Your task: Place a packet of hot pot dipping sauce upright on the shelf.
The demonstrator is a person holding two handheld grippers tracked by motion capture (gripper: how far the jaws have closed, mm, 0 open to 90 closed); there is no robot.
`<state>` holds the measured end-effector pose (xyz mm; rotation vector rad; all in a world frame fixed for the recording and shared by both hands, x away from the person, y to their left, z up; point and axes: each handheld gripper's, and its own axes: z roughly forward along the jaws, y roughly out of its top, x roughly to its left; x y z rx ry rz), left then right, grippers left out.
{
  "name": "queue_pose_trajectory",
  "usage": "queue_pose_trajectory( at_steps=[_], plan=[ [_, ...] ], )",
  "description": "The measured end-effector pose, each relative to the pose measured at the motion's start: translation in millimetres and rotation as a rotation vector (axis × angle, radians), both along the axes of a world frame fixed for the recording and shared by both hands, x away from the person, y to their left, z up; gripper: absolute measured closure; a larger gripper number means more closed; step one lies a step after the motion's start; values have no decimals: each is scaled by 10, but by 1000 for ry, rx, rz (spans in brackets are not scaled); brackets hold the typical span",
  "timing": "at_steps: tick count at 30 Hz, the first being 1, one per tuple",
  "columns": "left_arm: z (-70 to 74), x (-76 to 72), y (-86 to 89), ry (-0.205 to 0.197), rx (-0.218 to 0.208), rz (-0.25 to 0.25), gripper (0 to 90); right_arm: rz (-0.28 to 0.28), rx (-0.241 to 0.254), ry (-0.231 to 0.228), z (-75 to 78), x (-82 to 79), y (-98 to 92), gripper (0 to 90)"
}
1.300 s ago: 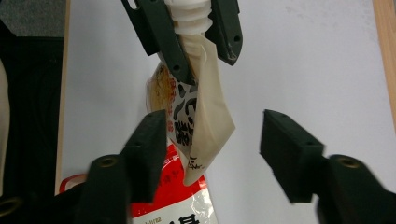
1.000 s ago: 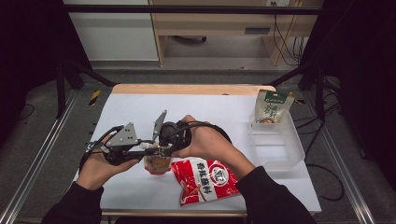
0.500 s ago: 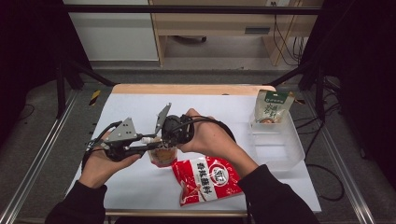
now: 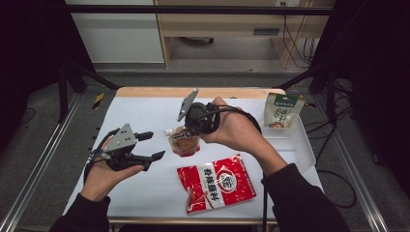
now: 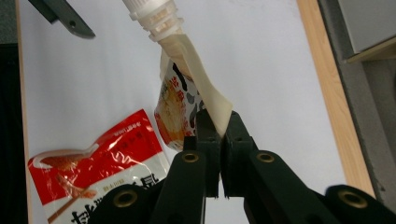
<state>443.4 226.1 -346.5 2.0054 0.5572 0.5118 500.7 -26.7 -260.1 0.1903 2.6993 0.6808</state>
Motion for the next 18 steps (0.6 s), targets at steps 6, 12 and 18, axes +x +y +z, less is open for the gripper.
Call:
queue_pose_trajectory(
  at_steps=[6, 12, 18],
  plan=[
    [-327, -80, 173, 49, 20, 75, 136, -49, 19, -10, 154, 4, -381, 882],
    [-597, -106, 307, 68, 9, 136, 92, -104, 28, -34, 223, 1, -714, 882],
    [-722, -124, 391, 62, 10, 187, 65, -141, 36, -59, 278, -20, -960, 882]
  ],
)
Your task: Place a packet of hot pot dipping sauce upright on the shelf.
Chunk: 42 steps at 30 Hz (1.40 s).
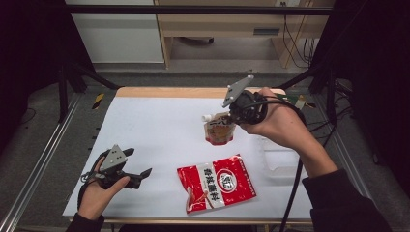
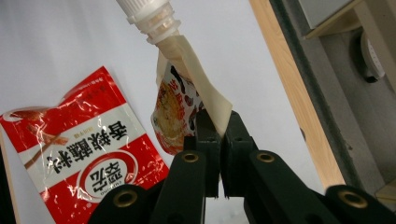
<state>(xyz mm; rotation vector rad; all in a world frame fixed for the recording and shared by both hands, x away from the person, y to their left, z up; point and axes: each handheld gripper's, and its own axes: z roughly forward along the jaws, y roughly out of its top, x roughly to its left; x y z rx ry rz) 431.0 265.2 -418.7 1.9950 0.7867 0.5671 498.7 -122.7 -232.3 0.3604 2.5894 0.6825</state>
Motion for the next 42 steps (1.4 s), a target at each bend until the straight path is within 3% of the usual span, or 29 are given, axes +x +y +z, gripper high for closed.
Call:
queue_pose_trajectory(
  at_steps=[4, 8, 14, 24, 32, 42],
  plan=[
    [-66, 8, 85, 4, -23, 42, 62, -31, 10, -6, 36, -15, -199, 882],
    [-126, -3, 134, 12, -18, 65, 62, -49, 14, -11, 54, -36, -358, 882],
    [-122, 2, 195, -2, -35, 98, 62, -72, 10, -20, 80, -58, -581, 882],
    [-143, 8, 237, 2, -37, 116, 62, -154, 10, -43, 120, -61, -1007, 881],
    [-152, 7, 218, 0, -13, 110, 62, -206, -7, -53, 75, 3, -1294, 882],
    [-162, 11, 228, 5, -7, 113, 62, -270, -20, -42, -127, 185, -1614, 882]
  ],
)
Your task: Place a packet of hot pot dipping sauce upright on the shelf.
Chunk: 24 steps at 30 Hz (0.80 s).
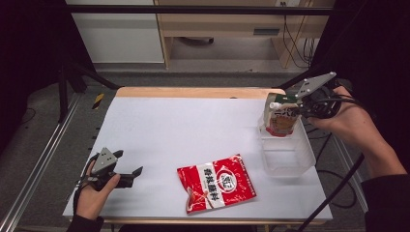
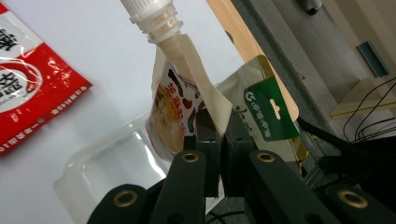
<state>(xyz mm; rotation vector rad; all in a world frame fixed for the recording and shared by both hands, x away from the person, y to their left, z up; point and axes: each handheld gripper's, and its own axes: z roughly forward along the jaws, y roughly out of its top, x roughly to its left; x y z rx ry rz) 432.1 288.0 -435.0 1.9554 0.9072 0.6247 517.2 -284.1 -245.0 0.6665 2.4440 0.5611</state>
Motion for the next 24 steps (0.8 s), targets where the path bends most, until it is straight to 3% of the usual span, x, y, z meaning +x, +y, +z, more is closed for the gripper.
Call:
queue_pose_trajectory(
  at_steps=[10, 24],
  plan=[
    [-16, 1, -15, 8, 5, 0, 62, -19, 2, 37, -301, 272, -166, 882],
    [-27, 3, -31, 15, 8, -8, 62, -20, 7, 94, -602, 431, -128, 882]
  ],
)
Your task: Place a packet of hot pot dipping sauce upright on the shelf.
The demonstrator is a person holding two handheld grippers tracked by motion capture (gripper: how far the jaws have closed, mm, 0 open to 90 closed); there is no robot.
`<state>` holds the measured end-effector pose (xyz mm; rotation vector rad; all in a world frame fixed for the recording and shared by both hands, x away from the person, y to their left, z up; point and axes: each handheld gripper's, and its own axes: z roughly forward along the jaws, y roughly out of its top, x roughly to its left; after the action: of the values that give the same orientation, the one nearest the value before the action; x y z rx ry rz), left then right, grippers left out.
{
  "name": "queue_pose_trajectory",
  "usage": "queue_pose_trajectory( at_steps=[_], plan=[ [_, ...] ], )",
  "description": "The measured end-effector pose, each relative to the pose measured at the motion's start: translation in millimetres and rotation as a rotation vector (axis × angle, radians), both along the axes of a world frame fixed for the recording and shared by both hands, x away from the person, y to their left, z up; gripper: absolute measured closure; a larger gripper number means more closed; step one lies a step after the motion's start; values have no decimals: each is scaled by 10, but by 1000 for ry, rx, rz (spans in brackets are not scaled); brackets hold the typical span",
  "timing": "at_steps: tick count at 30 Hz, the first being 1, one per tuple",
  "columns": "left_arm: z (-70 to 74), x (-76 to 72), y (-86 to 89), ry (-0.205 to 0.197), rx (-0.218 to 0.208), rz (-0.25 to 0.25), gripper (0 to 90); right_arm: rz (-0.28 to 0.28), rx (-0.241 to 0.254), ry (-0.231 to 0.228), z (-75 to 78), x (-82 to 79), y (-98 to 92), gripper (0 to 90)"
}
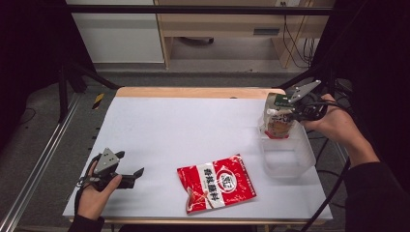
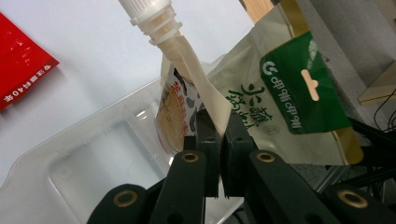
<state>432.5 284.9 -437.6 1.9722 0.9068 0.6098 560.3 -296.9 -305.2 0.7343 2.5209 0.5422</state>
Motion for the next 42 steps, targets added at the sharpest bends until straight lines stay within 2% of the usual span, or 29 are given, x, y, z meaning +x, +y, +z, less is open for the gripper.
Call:
queue_pose_trajectory(
  at_steps=[13, 24, 42],
  plan=[
    [-3, 0, -8, 3, 2, -8, 62, -9, 11, 49, -124, 79, 20, 881],
    [-8, 1, -25, 8, 5, -19, 62, -31, 31, 93, -302, 154, 28, 879],
    [-8, 1, -20, 8, 5, -17, 62, -67, 66, 86, -358, 190, -91, 864]
  ],
)
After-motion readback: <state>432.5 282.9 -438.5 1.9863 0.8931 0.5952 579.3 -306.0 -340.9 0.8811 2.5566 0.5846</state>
